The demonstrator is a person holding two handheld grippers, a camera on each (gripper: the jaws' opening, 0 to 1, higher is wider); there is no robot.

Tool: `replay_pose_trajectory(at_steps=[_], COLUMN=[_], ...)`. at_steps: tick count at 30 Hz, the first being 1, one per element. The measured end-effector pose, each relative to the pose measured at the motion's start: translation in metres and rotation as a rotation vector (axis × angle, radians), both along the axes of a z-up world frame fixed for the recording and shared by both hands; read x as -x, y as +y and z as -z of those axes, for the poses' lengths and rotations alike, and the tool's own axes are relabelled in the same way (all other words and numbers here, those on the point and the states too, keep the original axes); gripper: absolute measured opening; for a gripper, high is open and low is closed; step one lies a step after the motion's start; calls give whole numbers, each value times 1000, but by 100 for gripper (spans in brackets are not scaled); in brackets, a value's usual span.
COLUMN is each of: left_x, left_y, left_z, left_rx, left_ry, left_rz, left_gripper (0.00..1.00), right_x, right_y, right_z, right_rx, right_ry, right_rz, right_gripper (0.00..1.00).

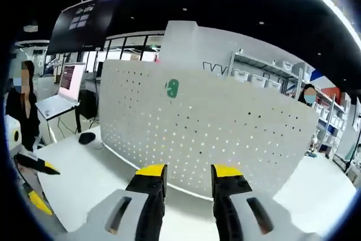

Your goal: Insert the hook assembly into the mounting plate slot until the hook locks in place.

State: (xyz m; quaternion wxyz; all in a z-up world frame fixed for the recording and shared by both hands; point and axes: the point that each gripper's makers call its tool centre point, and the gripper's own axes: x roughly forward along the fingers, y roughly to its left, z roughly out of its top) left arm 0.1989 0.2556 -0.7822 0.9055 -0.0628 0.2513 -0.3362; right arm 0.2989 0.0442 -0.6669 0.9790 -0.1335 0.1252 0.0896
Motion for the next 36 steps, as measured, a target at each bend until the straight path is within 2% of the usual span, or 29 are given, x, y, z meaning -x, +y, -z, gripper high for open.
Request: replay_pose_trajectory(at_steps=[4,9,11,12,14,22,23,29,33,36], left_x=[1,3,3,3,4,4,5,4,2,3], left_y=[-1,-3,-4,-3,-4,-3,-4,-3,-1,-4], left_z=[2,5,7,8,10,12,11,12,15,18], left_rx=[-8,-18,-20,-23,-35,-42,-40,-52,-72,-80], left_ry=[10,20,25,28,36,43,42,40,47,59], left_rz=[7,21,23,20,24,23,24,22,5,14], left_gripper=[86,86,86,86,85,85,85,85,85,86], right_x=[26,54,64,71,80,114,120,137,140,141], right_y=[5,8,13,21,18,24,25,31,37,45], right_z=[28,53,60,64,75,106,112,120,133,138], right_rx=[-81,-68,-116,-199,-171,-126,-129,-140,-94,-110], right_ry=[107,184,217,231,281,346,373,399,406,419], right_rz=[-28,-49,-61,-85,-76,-109,-109,-117,-134,-157], right_gripper=[32,35,37,37,37,39,39,39,38,30])
